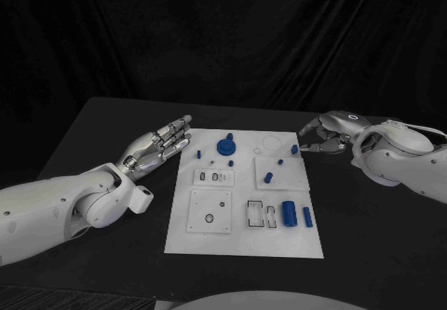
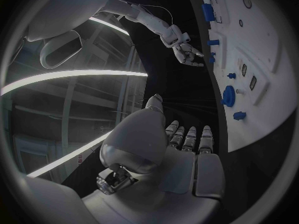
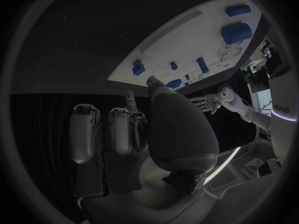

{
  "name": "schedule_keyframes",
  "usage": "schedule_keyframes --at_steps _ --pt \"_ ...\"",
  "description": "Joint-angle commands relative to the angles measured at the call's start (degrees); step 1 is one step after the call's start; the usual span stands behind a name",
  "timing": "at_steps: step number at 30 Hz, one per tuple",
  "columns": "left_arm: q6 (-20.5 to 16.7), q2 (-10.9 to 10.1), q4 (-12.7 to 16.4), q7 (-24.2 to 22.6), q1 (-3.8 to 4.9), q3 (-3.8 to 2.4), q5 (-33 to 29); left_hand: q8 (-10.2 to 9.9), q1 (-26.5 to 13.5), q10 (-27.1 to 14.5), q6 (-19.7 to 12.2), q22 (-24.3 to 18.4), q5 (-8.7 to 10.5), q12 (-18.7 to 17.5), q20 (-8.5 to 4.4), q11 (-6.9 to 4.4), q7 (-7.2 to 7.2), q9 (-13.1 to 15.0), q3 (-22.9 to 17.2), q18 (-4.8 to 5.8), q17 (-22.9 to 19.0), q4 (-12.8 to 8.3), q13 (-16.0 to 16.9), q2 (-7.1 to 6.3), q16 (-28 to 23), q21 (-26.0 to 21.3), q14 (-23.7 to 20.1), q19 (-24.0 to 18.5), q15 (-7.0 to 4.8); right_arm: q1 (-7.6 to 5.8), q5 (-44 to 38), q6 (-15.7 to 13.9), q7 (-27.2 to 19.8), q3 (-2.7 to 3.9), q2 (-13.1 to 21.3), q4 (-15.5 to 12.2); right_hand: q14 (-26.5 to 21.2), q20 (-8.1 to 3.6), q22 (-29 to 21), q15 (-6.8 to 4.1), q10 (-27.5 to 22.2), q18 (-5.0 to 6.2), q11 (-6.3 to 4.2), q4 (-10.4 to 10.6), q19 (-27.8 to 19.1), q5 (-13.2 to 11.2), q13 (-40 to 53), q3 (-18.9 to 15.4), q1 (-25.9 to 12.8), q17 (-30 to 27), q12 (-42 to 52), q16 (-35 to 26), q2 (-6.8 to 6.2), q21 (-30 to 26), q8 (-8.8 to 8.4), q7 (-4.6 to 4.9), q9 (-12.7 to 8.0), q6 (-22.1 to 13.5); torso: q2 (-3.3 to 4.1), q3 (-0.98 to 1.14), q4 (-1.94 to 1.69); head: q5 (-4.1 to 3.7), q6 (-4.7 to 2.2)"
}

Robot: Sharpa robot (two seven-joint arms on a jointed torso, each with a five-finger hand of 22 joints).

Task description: Assemble the parts on the task board

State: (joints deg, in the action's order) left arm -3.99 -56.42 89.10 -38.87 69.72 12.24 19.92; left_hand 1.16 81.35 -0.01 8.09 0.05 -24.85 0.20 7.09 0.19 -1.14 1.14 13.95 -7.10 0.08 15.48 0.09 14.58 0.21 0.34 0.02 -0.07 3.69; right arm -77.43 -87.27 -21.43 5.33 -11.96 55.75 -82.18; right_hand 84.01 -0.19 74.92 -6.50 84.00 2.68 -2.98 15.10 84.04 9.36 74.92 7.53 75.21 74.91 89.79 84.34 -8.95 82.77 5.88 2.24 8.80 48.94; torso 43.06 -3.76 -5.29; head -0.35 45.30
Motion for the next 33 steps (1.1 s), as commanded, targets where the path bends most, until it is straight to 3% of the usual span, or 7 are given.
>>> schedule_keyframes --at_steps 1,11,13,16,25,33 --pt "0.61 -0.14 0.16 -5.86 -0.08 -0.04 -0.23 0.04 0.49 0.01 0.01 -0.05 -0.26 -0.20 0.52 0.44 -0.17 0.09 -0.18 -0.82 -0.08 -0.06 -0.09 -0.03 -0.21 -0.34 -0.02 0.07 -0.02 0.26 -0.98 -0.03 1.49 0.03 -0.19 0.43 4.28 0.46 12.59 0.40 6.00 -0.84 0.32 0.48 3.12 3.29 15.08 0.07 1.18 5.11 0.21 0.18 -0.04 0.13 -0.02 0.29 0.21 -0.20 0.01 -0.03 -0.04 0.00 0.13" --pt "0.67 -0.36 0.20 -5.85 -0.14 -0.04 -0.23 0.04 0.49 0.01 0.01 -0.05 -0.26 -0.20 0.52 0.44 -0.17 0.09 -0.18 -0.82 -0.08 -0.06 -0.09 -0.03 -0.21 -0.34 -0.02 0.07 -0.02 0.74 -1.59 0.12 1.43 0.03 -1.34 1.70 4.24 0.53 12.58 0.45 6.00 -0.82 0.40 0.42 3.10 6.34 15.08 0.18 2.49 4.96 0.21 0.17 0.07 0.00 0.04 0.40 0.83 -0.15 0.00 -0.05 -0.02 -0.09 0.32" --pt "0.69 -0.38 0.19 -5.85 -0.15 -0.04 -0.23 0.04 0.49 0.01 0.01 -0.05 -0.26 -0.20 0.52 0.44 -0.17 0.09 -0.18 -0.82 -0.08 -0.06 -0.09 -0.03 -0.21 -0.34 -0.02 0.07 -0.02 0.81 -1.62 0.22 1.42 0.03 -1.52 1.86 4.24 0.53 12.59 0.46 6.00 -0.82 0.40 0.43 3.10 6.45 15.08 0.18 2.51 5.01 0.21 0.21 0.08 0.01 0.06 0.41 0.87 -0.12 0.01 -0.03 -0.03 -0.16 0.06" --pt "0.71 -0.41 0.18 -5.83 -0.17 -0.04 -0.23 0.04 0.49 0.01 0.01 -0.05 -0.26 -0.20 0.52 0.44 -0.17 0.09 -0.18 -0.82 -0.08 -0.06 -0.09 -0.03 -0.21 -0.34 -0.02 0.07 -0.02 0.91 -1.64 0.34 1.39 0.03 -1.79 2.08 4.24 0.54 12.57 0.47 6.00 -0.81 0.43 0.40 3.08 6.76 15.08 0.17 2.67 4.98 0.21 0.20 0.10 -0.05 0.28 0.43 1.14 0.22 0.00 -0.04 -0.03 -0.19 0.33" --pt "0.80 -0.41 0.14 -5.82 -0.21 -0.04 -0.23 0.04 0.49 0.01 0.01 -0.05 -0.26 -0.20 0.52 0.44 -0.17 0.09 -0.18 -0.82 -0.08 -0.06 -0.09 -0.03 -0.21 -0.34 -0.02 0.07 -0.02 1.10 -1.66 0.74 1.24 0.03 -2.42 2.54 4.24 0.56 12.58 0.49 6.00 -0.80 0.45 0.55 3.09 5.50 15.08 -0.13 2.67 4.98 0.21 0.24 -0.08 -0.07 0.61 0.45 1.79 0.60 -0.01 -0.03 0.02 -0.12 0.39" --pt "0.94 -0.43 0.10 -5.84 -0.24 -0.04 -0.23 0.04 0.64 0.01 0.00 -0.05 -0.31 -0.20 0.55 0.46 -0.15 0.09 -0.28 -0.87 -0.08 -0.17 -0.09 -0.05 -0.21 -0.34 -0.02 0.07 -0.03 1.38 -1.68 0.79 1.05 0.03 -2.95 2.93 4.31 0.58 12.64 0.51 6.00 -0.85 0.49 0.86 3.16 3.74 15.08 -0.50 2.60 5.37 0.21 0.50 -0.33 0.08 0.89 0.50 2.56 0.80 0.00 -0.05 -0.05 -0.56 0.65"
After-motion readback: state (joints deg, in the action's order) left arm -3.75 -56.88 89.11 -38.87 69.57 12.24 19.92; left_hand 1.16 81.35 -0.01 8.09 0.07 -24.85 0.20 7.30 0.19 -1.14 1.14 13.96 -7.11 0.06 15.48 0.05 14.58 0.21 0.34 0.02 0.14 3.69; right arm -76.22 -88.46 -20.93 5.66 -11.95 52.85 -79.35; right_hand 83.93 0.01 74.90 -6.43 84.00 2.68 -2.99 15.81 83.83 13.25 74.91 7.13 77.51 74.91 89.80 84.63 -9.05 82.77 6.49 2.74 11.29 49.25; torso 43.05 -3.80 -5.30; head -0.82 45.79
